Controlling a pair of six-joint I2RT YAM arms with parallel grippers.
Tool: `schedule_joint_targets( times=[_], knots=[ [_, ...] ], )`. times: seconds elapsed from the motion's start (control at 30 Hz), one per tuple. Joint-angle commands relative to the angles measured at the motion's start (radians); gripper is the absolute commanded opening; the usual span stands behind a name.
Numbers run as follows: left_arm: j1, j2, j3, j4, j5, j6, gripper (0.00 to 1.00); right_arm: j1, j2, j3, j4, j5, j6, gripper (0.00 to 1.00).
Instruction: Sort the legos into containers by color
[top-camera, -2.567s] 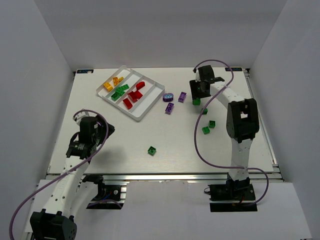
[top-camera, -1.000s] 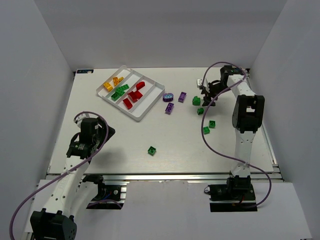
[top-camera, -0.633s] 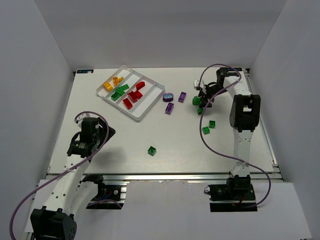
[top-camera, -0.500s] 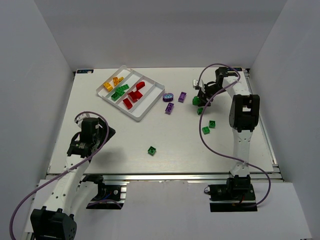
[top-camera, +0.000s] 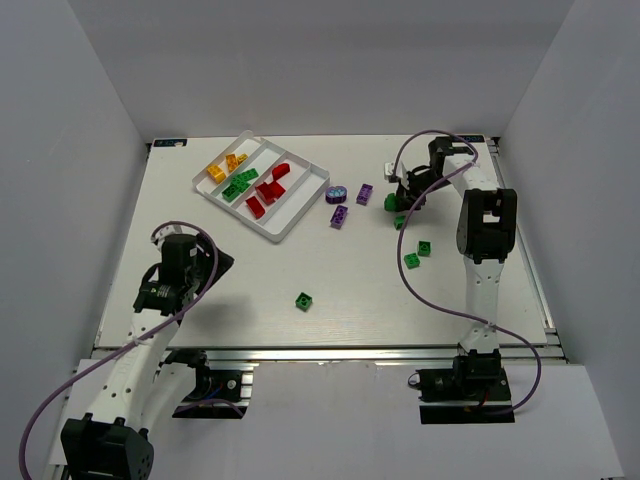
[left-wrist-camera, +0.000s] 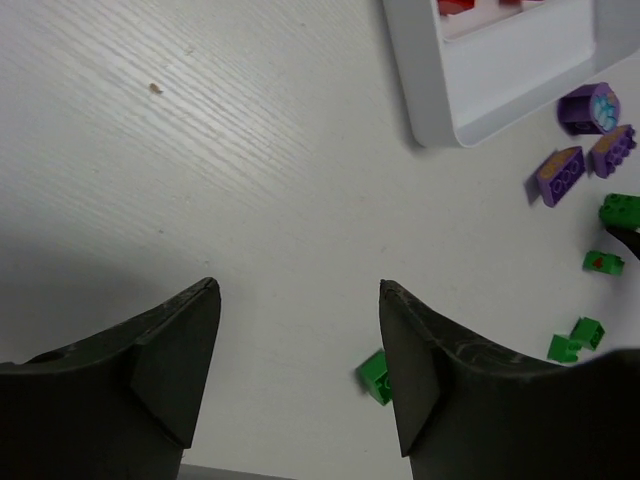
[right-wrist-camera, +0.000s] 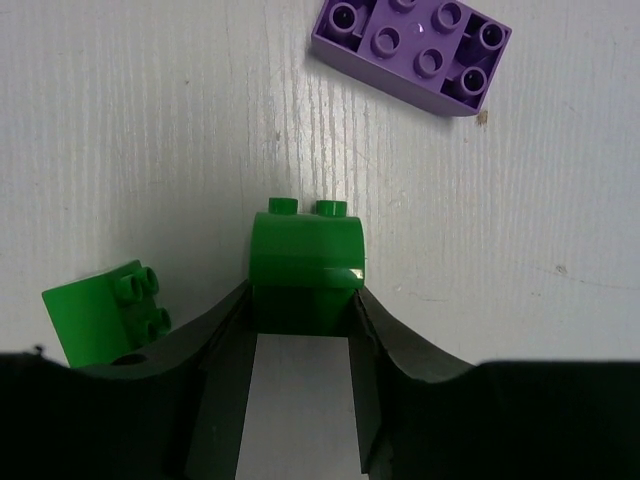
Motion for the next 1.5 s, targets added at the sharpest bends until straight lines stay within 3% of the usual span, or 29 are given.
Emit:
schedule_joint_targets(
  times=[0.0,0.2,0.27,0.4,0.53,0.73,0.93,1.47],
  knots=[
    [0.004,-0.001,0.033,0.087,0.127,0.009,0.73,0.003,-0.022,-0.010,-0.017,-0.017,-0.022,0.29],
    [-0.015,0.003,0.001,0.289,0.314,0.008,0.72,0.005,-0.135,-0.067,-0.082,-0.128,-0.034,0.10],
    [-0.033,0.009,-0.008,0.387,0.368,-0.015,0.72,0.012,-0.188,-0.076,-0.102,-0.206,0.054,0.07],
    [-0.142,0.049,0.007,0.526,0.350,0.000,0.74,0.054,-0.227,-0.019,-0.332,-0.384,0.118,0.00],
    [-0.319,0.146,0.045,0.682,0.325,0.114,0.74,0.121,-0.351,-0.141,-0.400,-0.587,0.318,0.00],
    [-0.420,0.213,0.062,0.882,0.354,0.206,0.74,0.258,-0.459,-0.255,-0.400,-0.726,0.485,0.00],
    [-0.427,0.209,0.070,0.946,0.399,0.241,0.74,0.334,-0.514,-0.257,-0.365,-0.740,0.584,0.00],
    [-0.437,0.160,0.001,1.049,0.554,0.145,0.75,0.454,-0.592,-0.306,-0.138,-0.751,0.849,0.00]
  ],
)
